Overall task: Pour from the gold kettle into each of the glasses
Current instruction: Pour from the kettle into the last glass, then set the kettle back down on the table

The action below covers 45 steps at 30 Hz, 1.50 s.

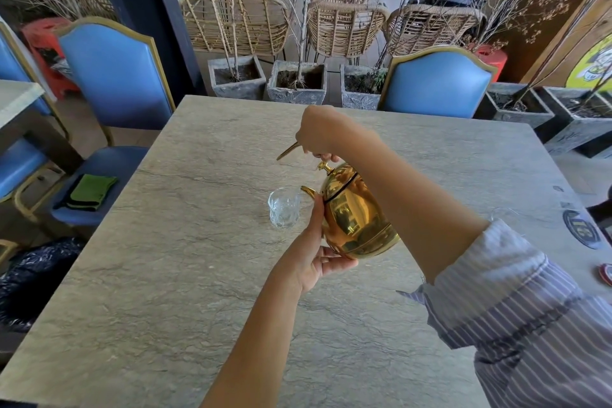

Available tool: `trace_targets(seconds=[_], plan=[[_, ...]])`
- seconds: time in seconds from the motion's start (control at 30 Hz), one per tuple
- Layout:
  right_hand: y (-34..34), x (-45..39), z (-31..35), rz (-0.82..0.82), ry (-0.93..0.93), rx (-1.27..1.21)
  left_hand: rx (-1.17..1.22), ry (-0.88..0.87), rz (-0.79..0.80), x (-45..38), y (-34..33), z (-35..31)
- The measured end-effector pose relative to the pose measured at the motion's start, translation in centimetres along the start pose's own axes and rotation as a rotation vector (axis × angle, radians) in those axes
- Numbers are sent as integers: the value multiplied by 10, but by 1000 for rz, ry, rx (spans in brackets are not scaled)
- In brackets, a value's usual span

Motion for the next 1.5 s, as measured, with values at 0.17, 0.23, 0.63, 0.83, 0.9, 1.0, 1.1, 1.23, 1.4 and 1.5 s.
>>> trace_targets(seconds=[0.17,0.23,0.63,0.83,0.9,1.0,1.1,1.23,1.4,1.5], plan=[[5,3,2,5,8,45,-13,-18,15,0,-4,-2],[6,4,2,-2,20,61,-14,-22,16,0,-4,-2],[5,6,-10,-53,-11,17,-49,-33,23,-7,0,2],[0,5,-18,-106,-7,-19,-68,-32,-5,-9,4,4],[-2,5,-24,-137,-10,-27,-89,-34,-37,-11,9,5],[-9,6,-37,-140,-26,-123,-123,-30,-91,-13,17,6],[-9,18,-50,-175,24,-215,-139,-27,-163,-15,25,7],[-5,45,-71,-259,85,-398,-206,-77,-236,-11,29,3],[-11,75,-106,-386,49,-676,-305,-90,-250,-8,23,5],[-15,96,-128,-454,43,-817,-381,-105,-245,-8,15,8]])
Point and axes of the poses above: each hand's wrist, its own x-axis away from the middle knuckle, its own y-axis out of the back of the hand, z = x × y, the point moved 7 cm from there along -x, towards the middle knuckle, and after that the axes turned 3 degrees about -x, right-handed, at the moved point
